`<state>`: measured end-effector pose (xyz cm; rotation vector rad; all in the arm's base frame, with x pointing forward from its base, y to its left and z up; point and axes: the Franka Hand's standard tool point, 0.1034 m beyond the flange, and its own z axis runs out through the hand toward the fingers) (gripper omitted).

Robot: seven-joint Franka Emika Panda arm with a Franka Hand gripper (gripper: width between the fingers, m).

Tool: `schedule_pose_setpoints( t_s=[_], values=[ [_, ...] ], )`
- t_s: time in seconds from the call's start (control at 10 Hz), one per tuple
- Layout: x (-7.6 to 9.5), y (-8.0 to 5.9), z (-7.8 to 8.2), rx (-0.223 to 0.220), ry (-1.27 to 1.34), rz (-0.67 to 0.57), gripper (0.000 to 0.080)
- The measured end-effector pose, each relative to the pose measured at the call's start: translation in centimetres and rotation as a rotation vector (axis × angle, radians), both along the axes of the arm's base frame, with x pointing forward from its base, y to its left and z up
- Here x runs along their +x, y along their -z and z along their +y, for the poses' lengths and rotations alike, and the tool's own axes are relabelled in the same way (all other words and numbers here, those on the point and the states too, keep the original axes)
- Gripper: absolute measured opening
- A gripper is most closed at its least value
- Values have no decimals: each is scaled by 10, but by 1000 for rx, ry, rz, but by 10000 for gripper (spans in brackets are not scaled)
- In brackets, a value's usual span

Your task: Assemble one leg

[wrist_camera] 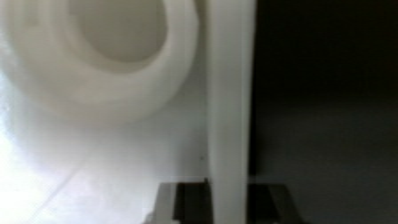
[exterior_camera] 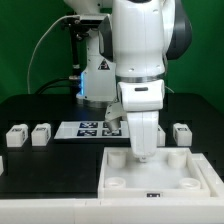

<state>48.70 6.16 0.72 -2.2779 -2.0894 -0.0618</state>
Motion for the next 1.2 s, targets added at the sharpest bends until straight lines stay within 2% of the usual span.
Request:
schedule_pose_setpoints(
  t_s=[0.3, 0.6, 0.7, 0.8, 0.9, 1.0, 1.1, 1.2],
  values=[
    [9, -2, 0, 1, -2, -8, 58],
    [8, -1, -1, 2, 5, -8, 58],
    [8, -1, -1, 2, 5, -8, 238],
    [8, -1, -1, 2, 6, -8, 374],
    [8, -1, -1, 2, 6, -8, 374],
    [8, -1, -1, 2, 6, -8, 568],
    [8, -1, -1, 2, 6, -8, 627],
    [8, -1, -1, 2, 6, -8, 627]
  ],
)
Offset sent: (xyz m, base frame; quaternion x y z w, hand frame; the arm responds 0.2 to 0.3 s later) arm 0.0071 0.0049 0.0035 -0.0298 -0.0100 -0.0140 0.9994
